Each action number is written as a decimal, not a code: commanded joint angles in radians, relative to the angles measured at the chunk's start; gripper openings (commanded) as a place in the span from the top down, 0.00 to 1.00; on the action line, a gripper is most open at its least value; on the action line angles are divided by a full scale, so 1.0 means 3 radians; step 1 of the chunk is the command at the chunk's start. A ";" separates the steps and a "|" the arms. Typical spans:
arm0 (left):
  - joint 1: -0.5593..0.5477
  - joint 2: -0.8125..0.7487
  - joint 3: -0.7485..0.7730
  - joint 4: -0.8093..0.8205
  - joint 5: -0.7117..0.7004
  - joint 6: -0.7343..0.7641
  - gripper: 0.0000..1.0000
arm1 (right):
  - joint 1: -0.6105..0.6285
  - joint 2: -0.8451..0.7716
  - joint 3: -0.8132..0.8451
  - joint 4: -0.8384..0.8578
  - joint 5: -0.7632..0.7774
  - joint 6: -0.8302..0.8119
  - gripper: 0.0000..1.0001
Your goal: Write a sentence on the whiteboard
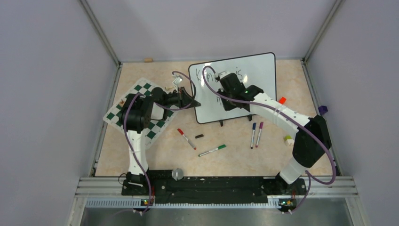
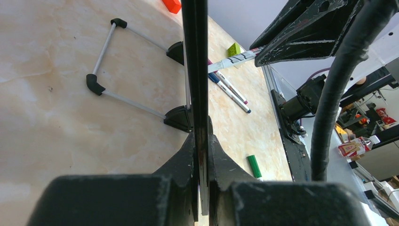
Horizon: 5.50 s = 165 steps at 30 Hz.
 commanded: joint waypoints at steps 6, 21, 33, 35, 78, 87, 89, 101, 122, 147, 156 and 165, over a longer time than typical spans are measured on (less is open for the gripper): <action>-0.0028 -0.0076 0.0080 0.0543 0.0111 0.0186 1.00 | -0.0045 0.0055 0.0184 0.0175 0.0151 0.0016 1.00; -0.0027 -0.0076 0.0087 0.0543 0.0118 0.0177 1.00 | -0.0050 0.0153 0.0415 0.0189 0.0233 -0.0027 1.00; -0.0026 -0.0092 0.0074 0.0542 0.0125 0.0190 1.00 | -0.0079 0.0145 0.0482 0.0149 0.0402 0.0026 1.00; -0.0027 -0.0092 0.0070 0.0543 0.0128 0.0193 1.00 | -0.0092 0.0142 0.0482 0.0122 0.0431 0.0053 1.00; -0.0011 -0.0102 0.0065 0.0543 0.0148 0.0193 1.00 | -0.0142 -0.0277 0.0263 0.0023 0.0170 0.0210 1.00; -0.0012 -0.0101 0.0069 0.0543 0.0148 0.0187 1.00 | -0.0188 -0.0400 0.0147 0.0111 0.0130 0.0244 1.00; -0.0011 -0.0102 0.0069 0.0542 0.0154 0.0188 1.00 | -0.0198 -0.0381 0.0153 0.0095 0.0151 0.0272 1.00; -0.0006 -0.0097 0.0080 0.0543 0.0159 0.0176 1.00 | -0.0284 -0.0422 -0.0018 0.0092 -0.0036 0.0454 1.00; 0.0004 -0.0106 0.0059 0.0543 0.0160 0.0188 1.00 | -0.0384 -0.0321 -0.0026 0.0173 0.0030 0.0561 1.00; 0.0009 -0.0111 0.0049 0.0543 0.0162 0.0189 1.00 | -0.0413 -0.0190 0.0086 0.0312 0.0017 0.0507 1.00; 0.0009 -0.0116 0.0049 0.0541 0.0163 0.0196 1.00 | -0.0413 -0.0182 0.0130 0.0307 0.0135 0.0511 1.00; 0.0009 -0.0116 0.0044 0.0543 0.0159 0.0194 1.00 | -0.0413 -0.0148 0.0204 0.0332 0.0072 0.0484 1.00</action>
